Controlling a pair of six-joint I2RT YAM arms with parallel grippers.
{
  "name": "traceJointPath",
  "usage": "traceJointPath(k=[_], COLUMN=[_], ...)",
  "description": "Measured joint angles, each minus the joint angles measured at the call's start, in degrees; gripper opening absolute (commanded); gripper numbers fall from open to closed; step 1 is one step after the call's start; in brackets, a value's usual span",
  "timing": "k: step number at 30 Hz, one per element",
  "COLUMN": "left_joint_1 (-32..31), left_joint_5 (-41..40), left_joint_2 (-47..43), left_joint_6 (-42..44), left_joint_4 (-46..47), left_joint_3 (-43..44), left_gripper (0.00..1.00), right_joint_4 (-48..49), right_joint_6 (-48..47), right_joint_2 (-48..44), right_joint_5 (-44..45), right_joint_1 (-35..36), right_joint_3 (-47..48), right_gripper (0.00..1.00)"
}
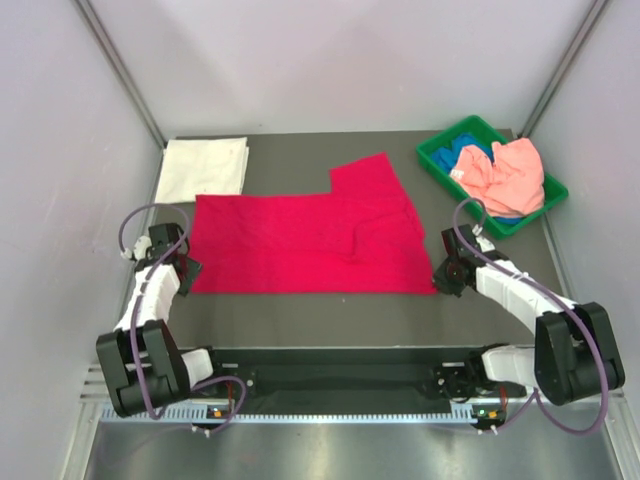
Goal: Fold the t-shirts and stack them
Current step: Fold the tshirt
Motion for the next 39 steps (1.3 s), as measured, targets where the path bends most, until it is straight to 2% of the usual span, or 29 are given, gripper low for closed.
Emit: traceJointPath(k=[7,21,23,26,27,32,39], left_joint_1=[0.1,0.1,0.1,0.1,0.2,0.2,0.2], left_joint_5=[1.5,-0.3,-0.4,-0.7,-0.7,0.0,1.0], left_joint_2=[6.5,14.5,15.8,16.5,16.6,17.2,10.1], left_joint_6=[0.3,0.2,0.3,0.3,0.4,0.9,0.4], left_joint_4=[-0.2,-0.7,-0.8,-0.8,-0.9,-3.2,-4.8], left_joint_3=[3.8,5.3,5.8,6.3,6.4,8.4,6.8], left_gripper=[0.4,0.35,0.3,0.1,0.07,0.03,0.0], right_joint_4=[0.0,0.8,0.9,0.9,0.9,0.8,0.6], right_joint_6=[-1.6,-3.7,-3.9,-3.9,-3.9,-3.9,-4.0], right_joint_2=[-0.9,-0.9,-0.9,-0.9,-0.9,-0.9,-2.3], right_joint_5=[0.0,0.0,0.0,0.1,0.1,0.8,2.3], right_joint_1=[0.0,0.0,0.0,0.0,0.0,0.0,0.0], right_joint_3=[0.0,-0.8,-0.8,-0.8,-0.8,-0.8,-1.9], right_gripper=[0.0,0.0,0.0,0.0,0.0,0.0,0.0])
